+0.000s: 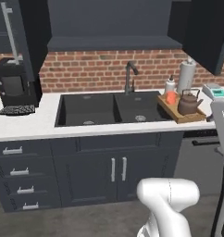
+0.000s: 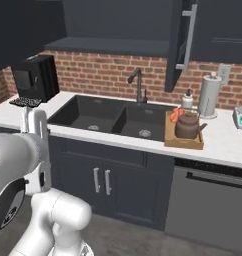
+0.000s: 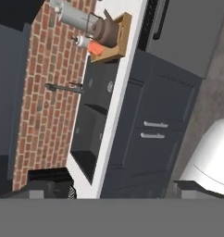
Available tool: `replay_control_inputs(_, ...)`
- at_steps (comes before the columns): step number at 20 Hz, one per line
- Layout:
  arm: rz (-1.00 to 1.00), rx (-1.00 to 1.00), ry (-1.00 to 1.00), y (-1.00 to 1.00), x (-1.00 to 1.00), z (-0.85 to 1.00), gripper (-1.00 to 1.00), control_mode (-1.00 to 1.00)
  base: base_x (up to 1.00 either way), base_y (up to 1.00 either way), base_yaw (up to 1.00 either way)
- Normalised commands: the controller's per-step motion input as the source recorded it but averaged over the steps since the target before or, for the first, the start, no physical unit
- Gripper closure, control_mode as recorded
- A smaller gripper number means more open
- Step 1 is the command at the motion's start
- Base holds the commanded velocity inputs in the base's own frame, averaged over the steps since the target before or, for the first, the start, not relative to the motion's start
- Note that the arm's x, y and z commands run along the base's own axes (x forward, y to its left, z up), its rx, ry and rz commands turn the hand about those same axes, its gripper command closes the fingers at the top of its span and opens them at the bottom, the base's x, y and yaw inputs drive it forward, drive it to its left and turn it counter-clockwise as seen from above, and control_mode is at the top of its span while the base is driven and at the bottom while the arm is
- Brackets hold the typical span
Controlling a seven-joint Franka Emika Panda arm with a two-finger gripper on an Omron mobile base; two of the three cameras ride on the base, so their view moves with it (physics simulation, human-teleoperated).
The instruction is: Pick the kettle from the counter and place it on the tray. Then pick the mug from the cabinet and place it on the tray. Then close the cabinet doors.
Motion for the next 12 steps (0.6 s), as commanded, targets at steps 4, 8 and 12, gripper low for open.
replay_control_inputs(4,0.0,0.0,0.0,0.0,0.0,0.0,-1.0,1.0,0.54,0.34,0.0)
replay_control_inputs(8,0.0,0.0,0.0,0.0,0.0,0.0,-1.0,1.0,0.52,0.22,0.0)
replay_control_inputs(12,0.0,0.0,0.0,0.0,0.0,0.0,-1.0,1.0,0.5,0.3,0.0)
